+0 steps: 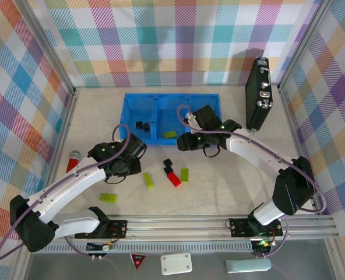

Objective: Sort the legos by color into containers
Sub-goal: Pick up the lego from the middle-left of the table.

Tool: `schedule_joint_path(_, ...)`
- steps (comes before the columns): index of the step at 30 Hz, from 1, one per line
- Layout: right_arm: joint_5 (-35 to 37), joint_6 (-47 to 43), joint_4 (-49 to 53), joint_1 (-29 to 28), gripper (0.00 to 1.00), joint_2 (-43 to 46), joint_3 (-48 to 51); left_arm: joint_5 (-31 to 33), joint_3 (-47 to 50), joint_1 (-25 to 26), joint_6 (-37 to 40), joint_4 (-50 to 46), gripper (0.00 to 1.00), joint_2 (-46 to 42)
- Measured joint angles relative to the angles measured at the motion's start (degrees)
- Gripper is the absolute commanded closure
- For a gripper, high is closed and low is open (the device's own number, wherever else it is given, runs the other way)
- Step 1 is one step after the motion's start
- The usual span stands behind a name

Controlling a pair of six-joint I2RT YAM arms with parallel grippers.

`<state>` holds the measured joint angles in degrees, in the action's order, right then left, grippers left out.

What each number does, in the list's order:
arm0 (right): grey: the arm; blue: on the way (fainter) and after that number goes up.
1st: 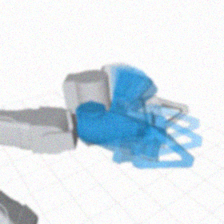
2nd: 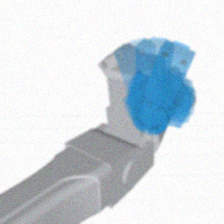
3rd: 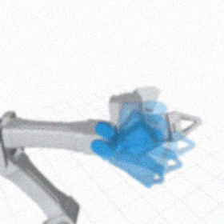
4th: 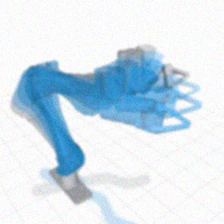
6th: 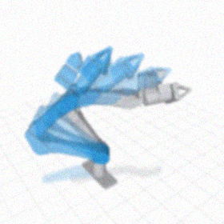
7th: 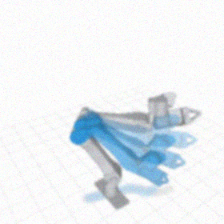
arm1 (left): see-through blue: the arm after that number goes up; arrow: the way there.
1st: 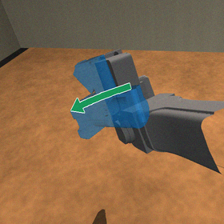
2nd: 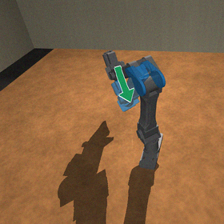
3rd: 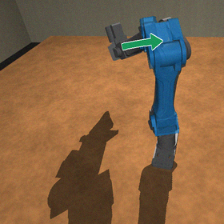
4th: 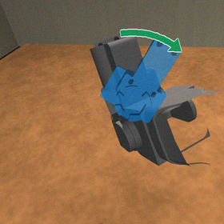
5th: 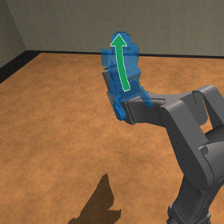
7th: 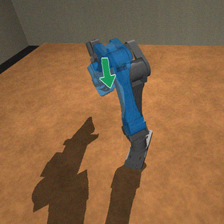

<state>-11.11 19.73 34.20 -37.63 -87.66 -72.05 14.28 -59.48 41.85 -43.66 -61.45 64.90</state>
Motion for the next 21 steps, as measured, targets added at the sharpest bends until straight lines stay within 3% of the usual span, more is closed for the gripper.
schedule_joint_path(11, 0.7, -2.5, 4.7, -0.6, 0.50, -0.8, -0.5, 1.2, 2.7, 0.1, -1.4, 0.1, 0.65, -3.5)
schedule_joint_path(21, 3.9, -0.4, 5.8, -5.3, 0.51, -2.3, 1.1, -2.1, 2.7, 0.1, 1.6, 3.0, 0.63, 3.8)
